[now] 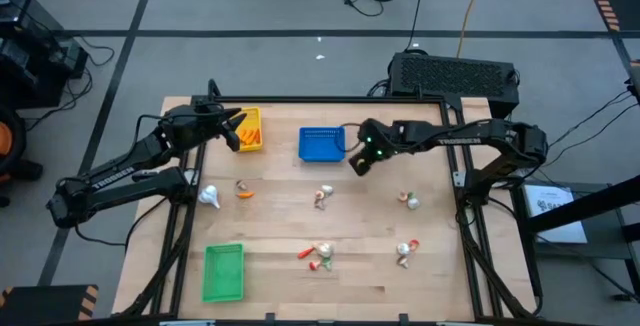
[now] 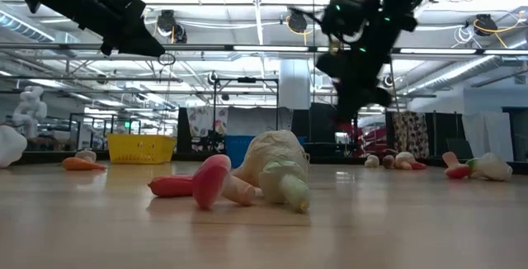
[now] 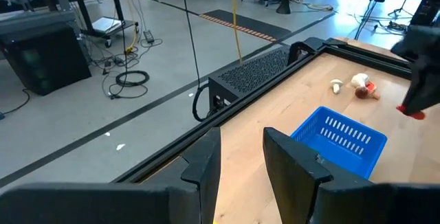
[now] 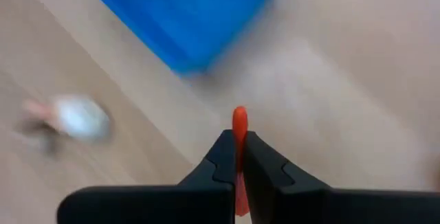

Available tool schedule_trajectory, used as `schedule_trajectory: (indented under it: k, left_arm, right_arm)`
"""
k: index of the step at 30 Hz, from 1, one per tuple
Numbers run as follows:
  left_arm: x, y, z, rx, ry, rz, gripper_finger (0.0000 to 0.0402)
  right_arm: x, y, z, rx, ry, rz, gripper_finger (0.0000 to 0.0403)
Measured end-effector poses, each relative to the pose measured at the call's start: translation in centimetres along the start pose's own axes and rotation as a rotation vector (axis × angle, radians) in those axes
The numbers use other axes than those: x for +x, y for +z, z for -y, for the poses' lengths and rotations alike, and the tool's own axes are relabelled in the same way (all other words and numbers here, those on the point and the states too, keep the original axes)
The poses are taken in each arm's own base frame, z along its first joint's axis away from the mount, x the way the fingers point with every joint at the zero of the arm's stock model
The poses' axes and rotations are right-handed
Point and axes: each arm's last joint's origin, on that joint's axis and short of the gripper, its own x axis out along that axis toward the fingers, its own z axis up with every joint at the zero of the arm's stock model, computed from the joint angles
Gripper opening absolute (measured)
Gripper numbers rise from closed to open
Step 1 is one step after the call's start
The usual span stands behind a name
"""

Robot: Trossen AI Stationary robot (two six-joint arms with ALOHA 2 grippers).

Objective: Sort produce into baskets
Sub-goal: Put the orange chili pepper into the yellow bin

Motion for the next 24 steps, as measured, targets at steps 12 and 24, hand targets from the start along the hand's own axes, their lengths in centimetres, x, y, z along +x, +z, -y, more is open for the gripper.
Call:
schedule_trajectory:
  k: [12, 24]
  left_arm:
    - [0.0, 0.1, 0.0, 0.000, 0.007, 0.013, 0.0118]
    - [-0.1, 0.1, -0.5, 0.034, 0.187, 0.013, 0.0118]
  right_arm:
    - [1.9, 6.6, -5.0, 0.018, 0.432, 0.853, 0.0006]
    - [12.9, 12.9, -12.0, -0.171, 0.461, 0.820, 0.0006]
